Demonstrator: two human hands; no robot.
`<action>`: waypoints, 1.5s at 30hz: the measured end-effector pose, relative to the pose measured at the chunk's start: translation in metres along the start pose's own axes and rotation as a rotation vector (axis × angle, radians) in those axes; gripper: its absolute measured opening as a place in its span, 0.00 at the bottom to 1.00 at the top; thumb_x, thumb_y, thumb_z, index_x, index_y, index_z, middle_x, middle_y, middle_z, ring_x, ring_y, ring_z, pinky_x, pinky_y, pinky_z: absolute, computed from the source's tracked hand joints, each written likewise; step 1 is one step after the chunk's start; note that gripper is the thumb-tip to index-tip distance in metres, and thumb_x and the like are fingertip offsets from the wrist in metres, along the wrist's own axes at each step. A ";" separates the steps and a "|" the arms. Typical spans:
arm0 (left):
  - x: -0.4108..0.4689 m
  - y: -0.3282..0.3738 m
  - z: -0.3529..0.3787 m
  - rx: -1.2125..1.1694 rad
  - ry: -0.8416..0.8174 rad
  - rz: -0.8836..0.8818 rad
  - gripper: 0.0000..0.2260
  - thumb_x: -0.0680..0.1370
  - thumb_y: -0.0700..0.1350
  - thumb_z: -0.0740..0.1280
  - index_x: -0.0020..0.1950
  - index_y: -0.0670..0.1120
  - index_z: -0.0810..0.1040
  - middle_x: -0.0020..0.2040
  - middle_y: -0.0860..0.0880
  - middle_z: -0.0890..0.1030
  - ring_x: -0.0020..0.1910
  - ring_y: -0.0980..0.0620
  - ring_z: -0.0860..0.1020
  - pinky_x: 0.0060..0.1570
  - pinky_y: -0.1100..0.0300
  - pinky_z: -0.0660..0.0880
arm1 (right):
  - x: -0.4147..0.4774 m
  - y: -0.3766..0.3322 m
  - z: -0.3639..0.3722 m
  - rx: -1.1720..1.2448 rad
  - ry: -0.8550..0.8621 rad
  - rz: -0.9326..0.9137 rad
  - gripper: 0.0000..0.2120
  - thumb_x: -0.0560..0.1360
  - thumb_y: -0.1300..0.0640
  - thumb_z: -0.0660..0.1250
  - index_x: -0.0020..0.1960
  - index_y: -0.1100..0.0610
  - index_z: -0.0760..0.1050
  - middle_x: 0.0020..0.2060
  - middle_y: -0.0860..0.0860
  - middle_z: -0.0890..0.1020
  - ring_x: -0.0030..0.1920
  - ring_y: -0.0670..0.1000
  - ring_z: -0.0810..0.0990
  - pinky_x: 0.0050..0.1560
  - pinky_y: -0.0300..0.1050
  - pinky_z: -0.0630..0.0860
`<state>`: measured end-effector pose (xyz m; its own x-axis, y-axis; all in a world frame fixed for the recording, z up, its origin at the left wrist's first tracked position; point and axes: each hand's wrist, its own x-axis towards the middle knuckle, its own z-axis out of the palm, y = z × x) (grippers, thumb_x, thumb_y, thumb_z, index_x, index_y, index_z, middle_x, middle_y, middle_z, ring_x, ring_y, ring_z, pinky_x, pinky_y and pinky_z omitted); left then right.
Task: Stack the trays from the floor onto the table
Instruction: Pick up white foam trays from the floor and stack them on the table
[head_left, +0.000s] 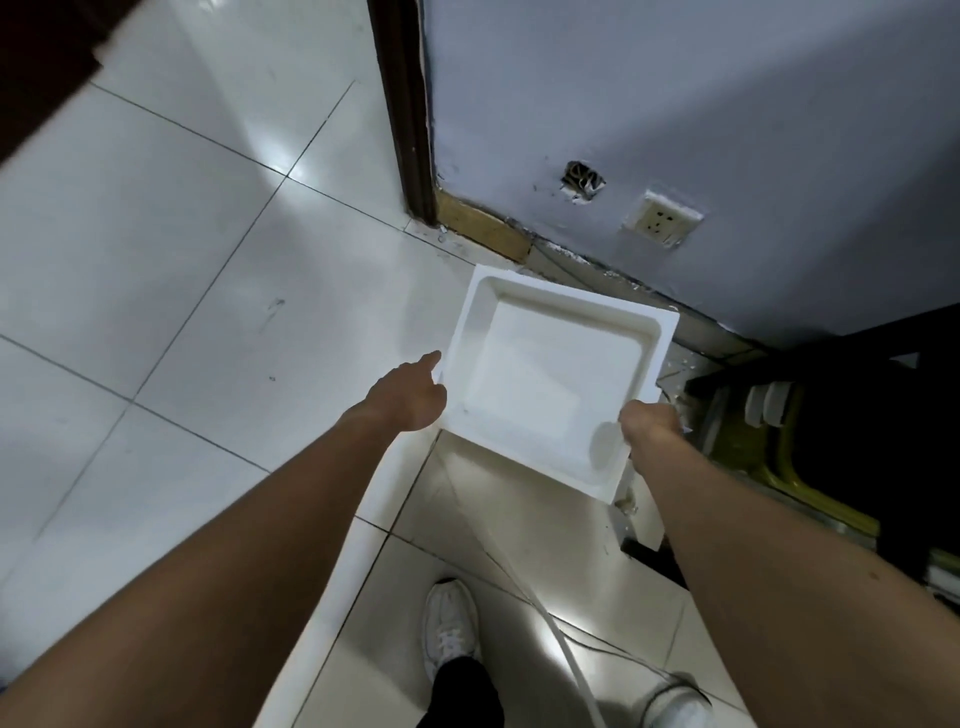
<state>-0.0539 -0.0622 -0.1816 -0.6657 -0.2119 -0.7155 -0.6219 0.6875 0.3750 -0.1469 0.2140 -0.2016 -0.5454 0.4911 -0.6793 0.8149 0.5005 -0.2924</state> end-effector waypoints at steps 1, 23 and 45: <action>-0.006 0.002 -0.004 -0.013 0.006 -0.005 0.28 0.82 0.46 0.56 0.82 0.50 0.53 0.73 0.44 0.71 0.71 0.43 0.70 0.65 0.54 0.66 | -0.006 -0.005 -0.005 -0.004 -0.017 -0.020 0.20 0.77 0.61 0.59 0.67 0.66 0.72 0.57 0.60 0.79 0.50 0.61 0.78 0.50 0.52 0.76; -0.239 0.075 -0.137 -0.252 0.249 -0.160 0.28 0.80 0.46 0.61 0.78 0.47 0.58 0.70 0.42 0.73 0.66 0.40 0.73 0.58 0.53 0.69 | -0.241 -0.066 -0.214 -0.047 -0.200 -0.428 0.16 0.75 0.54 0.62 0.62 0.56 0.74 0.55 0.54 0.81 0.53 0.59 0.80 0.54 0.52 0.78; -0.441 0.305 -0.248 -0.430 0.847 0.308 0.09 0.81 0.40 0.60 0.60 0.43 0.72 0.49 0.50 0.75 0.47 0.46 0.72 0.47 0.56 0.68 | -0.350 -0.110 -0.533 0.332 -0.250 -0.690 0.05 0.77 0.60 0.68 0.52 0.58 0.78 0.51 0.55 0.84 0.50 0.57 0.84 0.57 0.58 0.81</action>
<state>-0.0521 0.0690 0.3945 -0.7935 -0.6071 0.0424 -0.3575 0.5215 0.7747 -0.1501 0.3670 0.4266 -0.9189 -0.0450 -0.3919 0.3479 0.3758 -0.8589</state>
